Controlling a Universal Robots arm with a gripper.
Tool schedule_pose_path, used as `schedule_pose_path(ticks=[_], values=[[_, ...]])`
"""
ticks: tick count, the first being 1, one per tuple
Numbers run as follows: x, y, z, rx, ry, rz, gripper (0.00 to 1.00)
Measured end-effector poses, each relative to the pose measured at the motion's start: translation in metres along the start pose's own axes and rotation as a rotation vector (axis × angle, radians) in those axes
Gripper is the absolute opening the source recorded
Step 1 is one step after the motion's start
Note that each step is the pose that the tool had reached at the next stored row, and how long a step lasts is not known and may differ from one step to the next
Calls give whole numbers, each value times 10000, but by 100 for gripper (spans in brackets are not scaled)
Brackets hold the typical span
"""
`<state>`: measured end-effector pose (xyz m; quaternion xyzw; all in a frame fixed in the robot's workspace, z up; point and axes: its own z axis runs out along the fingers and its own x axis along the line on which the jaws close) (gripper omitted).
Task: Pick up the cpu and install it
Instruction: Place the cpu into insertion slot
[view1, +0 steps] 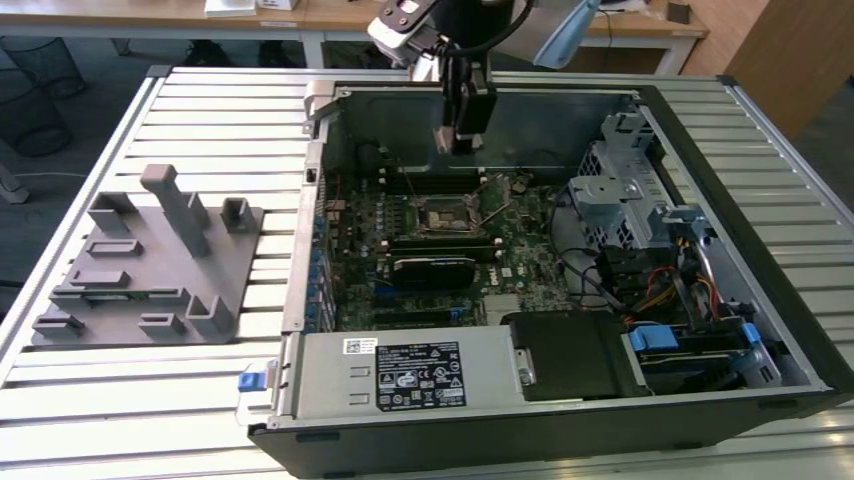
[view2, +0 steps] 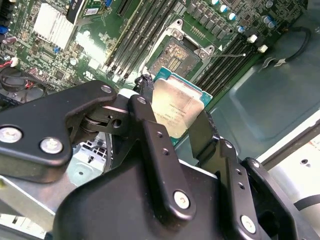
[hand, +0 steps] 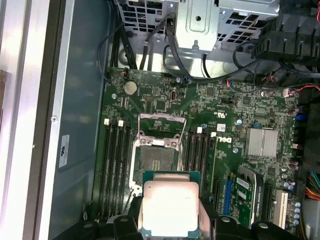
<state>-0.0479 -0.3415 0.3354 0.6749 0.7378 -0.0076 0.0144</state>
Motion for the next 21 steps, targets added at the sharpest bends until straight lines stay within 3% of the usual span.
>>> schedule_pose_path(ticks=[21], values=[[4, -2, 112, -1, 16, 0, 53]])
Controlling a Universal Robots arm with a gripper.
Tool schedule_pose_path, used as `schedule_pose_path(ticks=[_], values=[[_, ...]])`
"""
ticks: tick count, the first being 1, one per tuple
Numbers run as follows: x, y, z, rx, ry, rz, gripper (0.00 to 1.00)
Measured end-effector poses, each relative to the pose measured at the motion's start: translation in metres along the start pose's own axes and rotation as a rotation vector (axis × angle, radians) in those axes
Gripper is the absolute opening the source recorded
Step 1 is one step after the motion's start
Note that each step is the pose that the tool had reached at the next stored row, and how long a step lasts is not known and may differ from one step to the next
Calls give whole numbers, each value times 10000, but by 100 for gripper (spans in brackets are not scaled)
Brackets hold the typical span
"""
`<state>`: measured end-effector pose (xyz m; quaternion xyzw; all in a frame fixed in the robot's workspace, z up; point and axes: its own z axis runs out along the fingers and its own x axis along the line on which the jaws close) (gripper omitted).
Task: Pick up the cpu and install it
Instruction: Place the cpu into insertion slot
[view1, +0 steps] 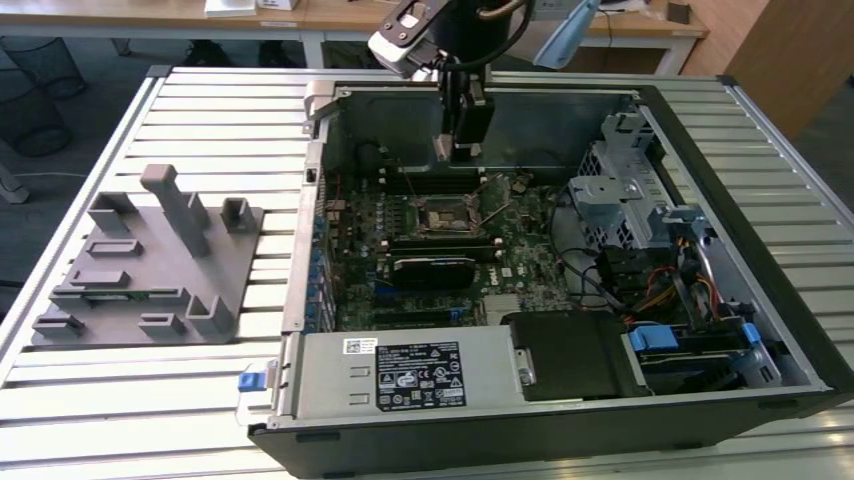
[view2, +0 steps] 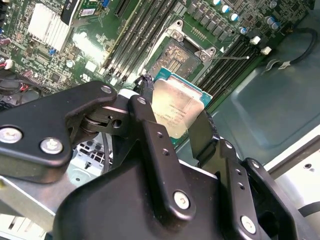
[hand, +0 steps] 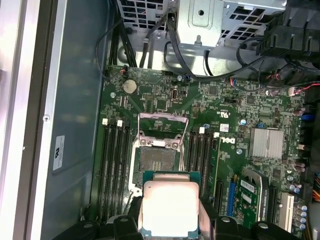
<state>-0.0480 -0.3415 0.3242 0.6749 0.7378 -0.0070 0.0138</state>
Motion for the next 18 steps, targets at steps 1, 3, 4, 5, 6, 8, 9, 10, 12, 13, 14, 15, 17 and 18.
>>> schedule_pose_path(ticks=[1, 3, 4, 5, 6, 8, 9, 10, 12, 13, 14, 15, 17, 18], values=[[0, 0, 2, 0, 0, 0, 53], [0, 0, 4, 0, -1, 1, 53], [0, 0, 7, 0, -1, 2, 53], [1, 0, 11, -1, -1, 4, 53], [0, 0, 13, -1, -1, 5, 53], [1, -1, 18, 0, -3, 7, 53], [1, -1, 22, 0, -3, 7, 53], [1, -2, 25, 0, -2, 8, 53], [1, -3, 34, 0, -3, 7, 53], [1, -3, 40, 0, -3, 7, 53], [2, -4, 45, 0, -3, 7, 53], [2, -5, 57, 0, -3, 7, 53], [3, -5, 70, 1, -3, 7, 53], [3, -6, 84, 1, -3, 7, 53]])
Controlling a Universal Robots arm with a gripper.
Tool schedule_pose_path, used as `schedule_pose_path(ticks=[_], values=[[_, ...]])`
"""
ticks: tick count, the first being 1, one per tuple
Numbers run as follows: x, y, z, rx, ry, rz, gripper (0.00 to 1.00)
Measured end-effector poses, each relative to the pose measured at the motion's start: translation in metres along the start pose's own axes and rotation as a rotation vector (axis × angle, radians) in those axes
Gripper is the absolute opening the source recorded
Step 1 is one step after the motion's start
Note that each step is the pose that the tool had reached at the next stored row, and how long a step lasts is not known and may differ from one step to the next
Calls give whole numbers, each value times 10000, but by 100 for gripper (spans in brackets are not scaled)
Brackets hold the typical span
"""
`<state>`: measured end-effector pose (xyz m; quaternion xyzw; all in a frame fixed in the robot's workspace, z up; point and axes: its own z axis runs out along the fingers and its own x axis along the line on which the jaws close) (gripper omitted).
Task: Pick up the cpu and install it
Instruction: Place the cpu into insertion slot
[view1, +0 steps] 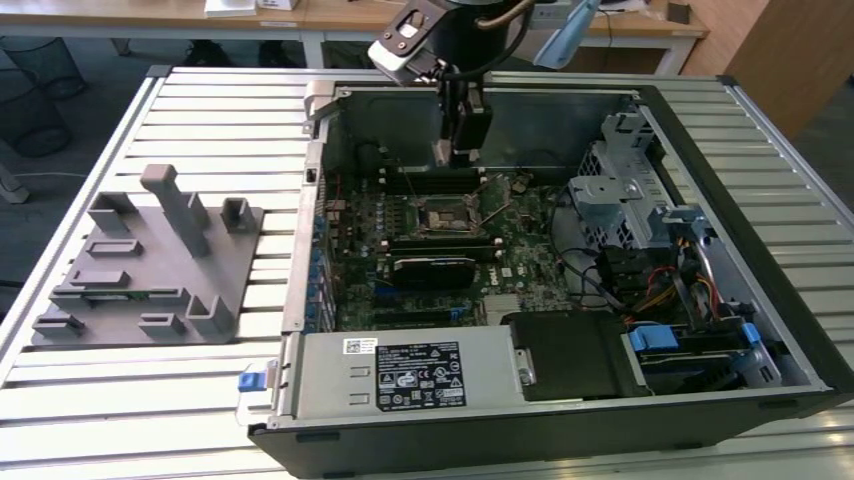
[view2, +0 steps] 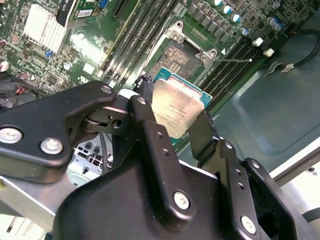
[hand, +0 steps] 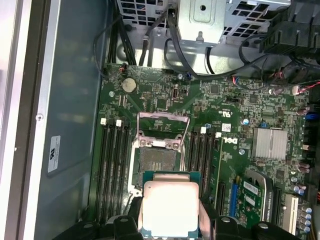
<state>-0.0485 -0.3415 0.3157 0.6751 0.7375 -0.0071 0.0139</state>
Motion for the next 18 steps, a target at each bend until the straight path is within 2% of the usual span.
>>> schedule_pose_path(ticks=[5, 11, 18], values=[[2, -3, 54, 1, 0, 6, 53], [15, -9, 175, 8, -2, 103, 53], [17, -10, 244, 0, -4, 103, 53]])
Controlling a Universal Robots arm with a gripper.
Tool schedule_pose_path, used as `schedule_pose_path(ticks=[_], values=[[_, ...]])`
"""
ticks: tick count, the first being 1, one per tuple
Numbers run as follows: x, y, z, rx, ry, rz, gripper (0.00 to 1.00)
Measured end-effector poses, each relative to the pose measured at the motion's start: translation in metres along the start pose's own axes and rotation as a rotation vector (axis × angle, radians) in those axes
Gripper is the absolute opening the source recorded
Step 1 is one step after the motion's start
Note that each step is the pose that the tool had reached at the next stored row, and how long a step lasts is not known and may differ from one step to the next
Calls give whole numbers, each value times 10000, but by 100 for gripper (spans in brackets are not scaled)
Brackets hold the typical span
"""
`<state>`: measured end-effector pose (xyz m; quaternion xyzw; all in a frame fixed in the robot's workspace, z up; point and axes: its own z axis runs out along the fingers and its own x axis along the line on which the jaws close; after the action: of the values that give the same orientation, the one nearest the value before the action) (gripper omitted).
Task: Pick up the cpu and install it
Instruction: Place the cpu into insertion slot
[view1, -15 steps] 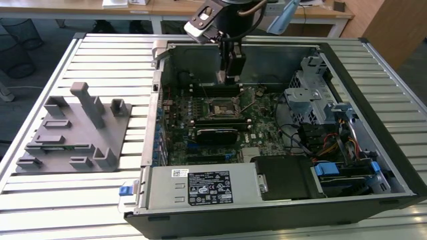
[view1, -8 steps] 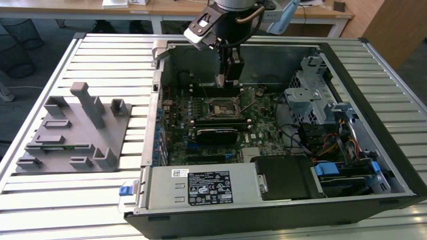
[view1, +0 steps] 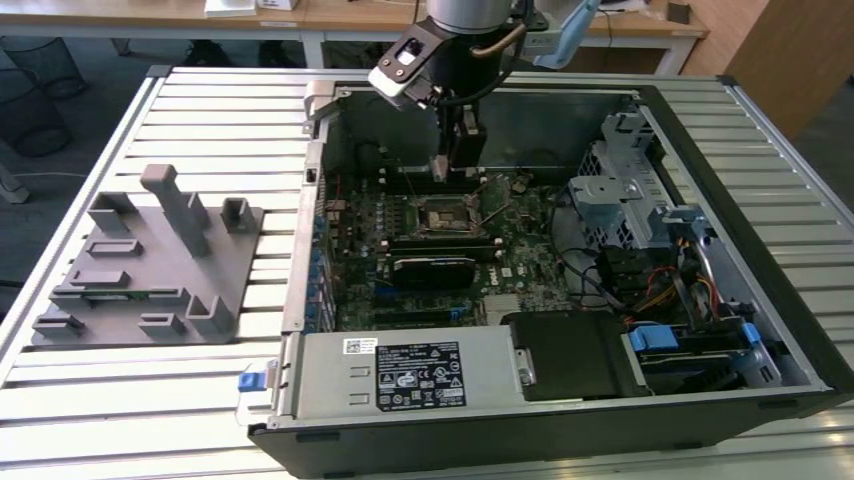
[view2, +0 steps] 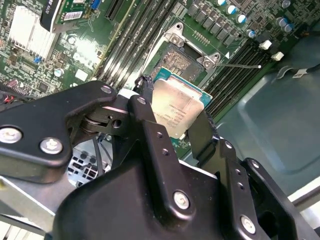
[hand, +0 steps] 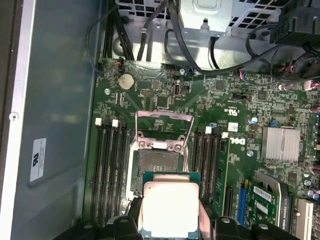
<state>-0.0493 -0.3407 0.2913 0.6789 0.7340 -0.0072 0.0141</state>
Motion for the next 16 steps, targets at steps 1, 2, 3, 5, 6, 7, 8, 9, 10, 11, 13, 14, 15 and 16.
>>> schedule_pose_path(ticks=[1, 2, 3, 5, 6, 7, 8, 9, 10, 11, 13, 14, 15, 16], values=[[0, 0, 7, 1, -1, 0, 53], [0, 0, 16, 0, 0, 0, 53], [1, 0, 24, 0, -1, 0, 53], [1, 0, 35, 0, 0, 0, 53], [1, 0, 40, 0, 0, 0, 53], [1, 0, 44, 0, 0, 0, 53], [2, 0, 48, 0, 0, 0, 53], [2, 0, 53, 0, 0, 0, 53], [2, 0, 58, 0, 0, 0, 53], [2, -1, 64, 0, -1, 0, 53], [2, -1, 76, 0, 0, 0, 53], [3, -1, 83, 0, 0, 0, 53], [3, -1, 96, 0, 0, 0, 53], [3, -1, 103, 0, 0, 0, 53]])
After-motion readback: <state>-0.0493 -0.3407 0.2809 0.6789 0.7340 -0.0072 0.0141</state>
